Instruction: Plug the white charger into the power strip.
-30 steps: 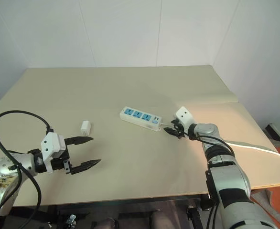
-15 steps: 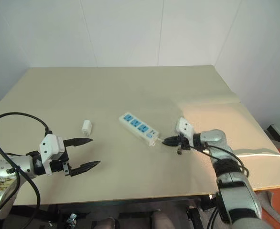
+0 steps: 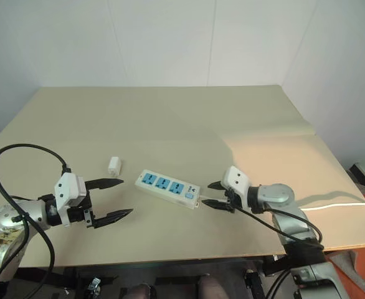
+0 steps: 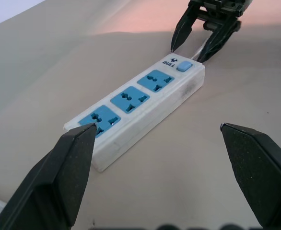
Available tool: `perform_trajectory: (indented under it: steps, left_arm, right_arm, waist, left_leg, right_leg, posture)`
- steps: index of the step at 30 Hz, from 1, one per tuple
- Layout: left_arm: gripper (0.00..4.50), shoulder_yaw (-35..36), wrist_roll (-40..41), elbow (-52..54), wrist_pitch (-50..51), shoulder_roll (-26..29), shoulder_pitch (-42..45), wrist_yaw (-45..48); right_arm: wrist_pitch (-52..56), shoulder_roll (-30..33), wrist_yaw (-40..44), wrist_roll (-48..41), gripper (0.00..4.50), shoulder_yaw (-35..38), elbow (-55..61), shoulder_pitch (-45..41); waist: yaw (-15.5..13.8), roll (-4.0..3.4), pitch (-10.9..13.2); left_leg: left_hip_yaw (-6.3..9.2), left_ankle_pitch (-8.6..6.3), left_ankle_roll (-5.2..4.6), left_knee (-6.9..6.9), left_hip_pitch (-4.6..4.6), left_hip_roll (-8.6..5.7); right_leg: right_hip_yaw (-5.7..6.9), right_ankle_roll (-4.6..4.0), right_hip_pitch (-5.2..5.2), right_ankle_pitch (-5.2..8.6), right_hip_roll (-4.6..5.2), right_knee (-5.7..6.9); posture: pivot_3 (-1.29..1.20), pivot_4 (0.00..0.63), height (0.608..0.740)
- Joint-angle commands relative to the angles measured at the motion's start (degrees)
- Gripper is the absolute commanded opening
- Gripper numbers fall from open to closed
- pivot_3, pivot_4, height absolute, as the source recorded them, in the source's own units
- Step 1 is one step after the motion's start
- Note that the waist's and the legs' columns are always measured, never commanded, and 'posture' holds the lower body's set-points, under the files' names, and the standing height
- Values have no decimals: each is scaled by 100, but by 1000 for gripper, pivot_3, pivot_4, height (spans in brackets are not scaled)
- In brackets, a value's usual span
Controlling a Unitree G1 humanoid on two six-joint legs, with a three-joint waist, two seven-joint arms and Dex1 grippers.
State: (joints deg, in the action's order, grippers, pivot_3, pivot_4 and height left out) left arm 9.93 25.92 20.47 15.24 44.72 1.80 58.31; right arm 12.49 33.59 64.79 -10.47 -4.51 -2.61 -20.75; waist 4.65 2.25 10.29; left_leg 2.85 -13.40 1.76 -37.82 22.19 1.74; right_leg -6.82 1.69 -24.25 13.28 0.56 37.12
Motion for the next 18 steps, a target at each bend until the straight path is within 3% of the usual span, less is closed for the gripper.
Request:
perform_trajectory:
  steps: [1,4,8,12,18]
  left_arm:
    - [4500,33,66,102,-41,24,-44,39]
    - [4500,16,63,50,-56,30,-12,70]
    - [4500,-21,41,-29,-76,26,80,123]
    - [4500,-34,36,-69,-86,30,127,166]
    - [4500,-26,41,-75,-91,45,132,200]
  right_arm:
    - [508,389,445,-944,3520,539,863,307]
    - [724,376,378,-1309,3520,617,1117,450]
    - [577,-95,-254,-1208,3520,513,1130,409]
    - [540,-618,-632,-1164,4482,379,1084,296]
    - [99,-933,-1067,-615,4482,-10,709,165]
  waist:
    - [-55,0,1]
    - [-47,0,0]
    - [-41,0,0]
    - [-58,-1,0]
    - [-74,-1,0]
  left_leg:
    - [0,0,0,0,-2,0]
    - [-1,0,0,0,-13,9]
    - [-3,1,-1,0,-24,20]
    - [-2,0,0,0,-11,18]
    - [-3,0,0,0,-6,9]
  right_leg:
    - [0,4,1,3,-1,0]
    - [0,36,8,22,-12,1]
    - [-1,34,10,22,-26,4]
    - [-2,31,1,23,-24,2]
    - [0,16,0,13,-11,0]
  posture:
    - [0,150,740]
    - [0,150,740]
    - [0,150,740]
    - [0,150,740]
    - [0,150,740]
